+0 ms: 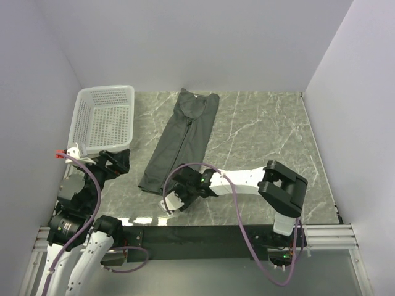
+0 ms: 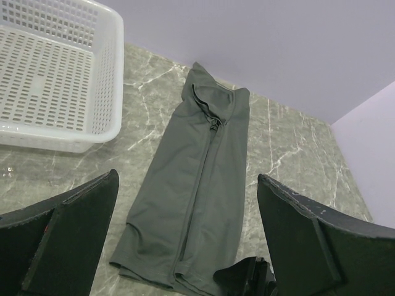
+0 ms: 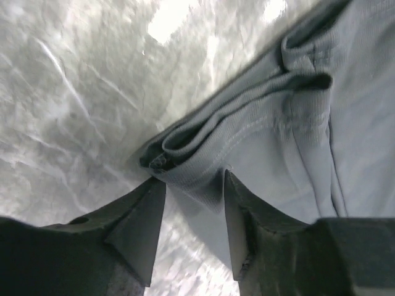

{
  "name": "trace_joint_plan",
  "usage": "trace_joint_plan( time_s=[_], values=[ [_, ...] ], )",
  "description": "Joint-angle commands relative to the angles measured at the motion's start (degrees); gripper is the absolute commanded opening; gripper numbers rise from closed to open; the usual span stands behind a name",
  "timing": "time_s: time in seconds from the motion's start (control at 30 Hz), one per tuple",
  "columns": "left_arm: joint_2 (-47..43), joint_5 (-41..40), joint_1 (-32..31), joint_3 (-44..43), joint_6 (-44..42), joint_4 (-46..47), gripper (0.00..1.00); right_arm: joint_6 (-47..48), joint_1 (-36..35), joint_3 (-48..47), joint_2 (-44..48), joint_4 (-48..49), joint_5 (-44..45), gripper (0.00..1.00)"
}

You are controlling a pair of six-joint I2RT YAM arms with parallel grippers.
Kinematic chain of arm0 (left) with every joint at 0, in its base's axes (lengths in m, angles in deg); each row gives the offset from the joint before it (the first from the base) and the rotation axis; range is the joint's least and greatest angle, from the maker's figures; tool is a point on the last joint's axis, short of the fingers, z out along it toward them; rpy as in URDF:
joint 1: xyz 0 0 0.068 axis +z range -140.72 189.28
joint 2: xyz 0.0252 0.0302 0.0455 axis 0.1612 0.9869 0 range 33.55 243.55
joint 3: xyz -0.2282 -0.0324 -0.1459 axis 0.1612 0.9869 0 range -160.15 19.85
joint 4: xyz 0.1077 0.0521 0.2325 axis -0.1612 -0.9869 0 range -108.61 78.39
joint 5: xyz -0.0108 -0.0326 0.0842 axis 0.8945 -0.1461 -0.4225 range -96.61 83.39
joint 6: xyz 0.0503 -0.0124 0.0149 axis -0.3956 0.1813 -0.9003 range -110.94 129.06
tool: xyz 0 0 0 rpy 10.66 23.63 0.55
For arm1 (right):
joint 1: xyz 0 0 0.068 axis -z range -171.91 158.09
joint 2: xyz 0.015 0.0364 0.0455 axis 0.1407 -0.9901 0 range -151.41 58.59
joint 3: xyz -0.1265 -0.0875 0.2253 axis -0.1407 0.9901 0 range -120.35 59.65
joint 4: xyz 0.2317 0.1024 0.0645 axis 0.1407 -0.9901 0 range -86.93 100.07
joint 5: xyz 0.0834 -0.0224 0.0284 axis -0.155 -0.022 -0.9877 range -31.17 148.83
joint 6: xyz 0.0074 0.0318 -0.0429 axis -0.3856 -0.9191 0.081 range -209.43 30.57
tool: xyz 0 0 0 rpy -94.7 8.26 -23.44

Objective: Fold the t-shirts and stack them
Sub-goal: Fold the tshirt

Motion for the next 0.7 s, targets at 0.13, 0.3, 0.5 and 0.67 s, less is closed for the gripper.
trace_joint_plan(
  time_s=[0.13, 0.3, 0.5, 0.67],
  values=[
    [-1.4, 0.0, 0.1, 0.0, -0.3, 0.1, 0.99, 0.8, -0.6, -2.3, -2.7, -3.1, -5.3, 0.31],
    [-1.6, 0.1, 0.1, 0.0, -0.1, -0.2, 1.00, 1.1, -0.6, 0.4, -1.0, -2.6, -5.1, 0.10],
    [-1.5, 1.4, 0.1, 0.5, 0.1, 0.3, 0.99, 2.9, -0.6, 6.3, 5.0, -5.8, -6.6, 0.01],
    [-0.9, 4.4, 0.1, 1.8, 0.7, 1.7, 0.99, 5.7, -0.4, 13.3, 12.2, -12.7, -7.9, 0.00]
  ],
)
